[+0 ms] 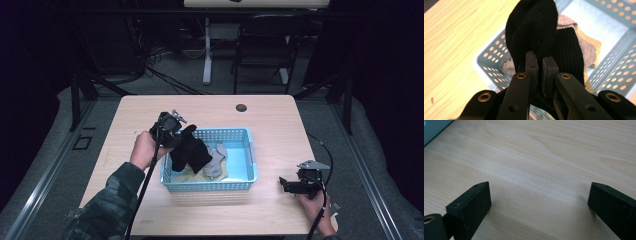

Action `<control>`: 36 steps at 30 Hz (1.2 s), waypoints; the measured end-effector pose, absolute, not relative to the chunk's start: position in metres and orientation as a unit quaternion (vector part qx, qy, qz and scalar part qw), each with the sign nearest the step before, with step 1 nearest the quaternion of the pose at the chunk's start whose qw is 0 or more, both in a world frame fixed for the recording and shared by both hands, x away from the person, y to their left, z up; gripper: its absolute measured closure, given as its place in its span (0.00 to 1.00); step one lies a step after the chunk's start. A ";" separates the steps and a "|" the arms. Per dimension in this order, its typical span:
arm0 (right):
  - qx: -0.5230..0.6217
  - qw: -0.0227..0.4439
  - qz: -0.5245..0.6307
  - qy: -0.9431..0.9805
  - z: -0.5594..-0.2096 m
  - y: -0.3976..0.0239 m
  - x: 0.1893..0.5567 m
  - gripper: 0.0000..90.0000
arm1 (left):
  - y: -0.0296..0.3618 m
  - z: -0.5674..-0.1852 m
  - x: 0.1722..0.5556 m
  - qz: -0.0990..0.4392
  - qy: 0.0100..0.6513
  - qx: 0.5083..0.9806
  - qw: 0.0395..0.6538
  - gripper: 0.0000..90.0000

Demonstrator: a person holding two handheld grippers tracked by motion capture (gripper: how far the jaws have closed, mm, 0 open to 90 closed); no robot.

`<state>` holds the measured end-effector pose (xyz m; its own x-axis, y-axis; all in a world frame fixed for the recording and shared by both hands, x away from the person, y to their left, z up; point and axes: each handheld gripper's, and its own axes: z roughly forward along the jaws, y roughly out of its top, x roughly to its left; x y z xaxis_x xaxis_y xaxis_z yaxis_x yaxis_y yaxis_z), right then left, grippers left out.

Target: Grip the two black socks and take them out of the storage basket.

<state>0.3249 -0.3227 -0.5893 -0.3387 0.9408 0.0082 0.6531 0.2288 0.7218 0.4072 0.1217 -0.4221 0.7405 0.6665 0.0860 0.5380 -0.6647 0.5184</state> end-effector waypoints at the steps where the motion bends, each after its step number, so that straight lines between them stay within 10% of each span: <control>1: 0.530 0.223 0.323 0.752 -0.589 -0.323 0.325 0.05 | 0.123 -0.419 0.408 0.135 0.333 0.902 0.238 0.95; 36: 0.530 0.222 0.323 0.752 -0.589 -0.323 0.325 0.05 | 0.214 -0.391 0.397 0.186 0.400 0.860 0.256 0.94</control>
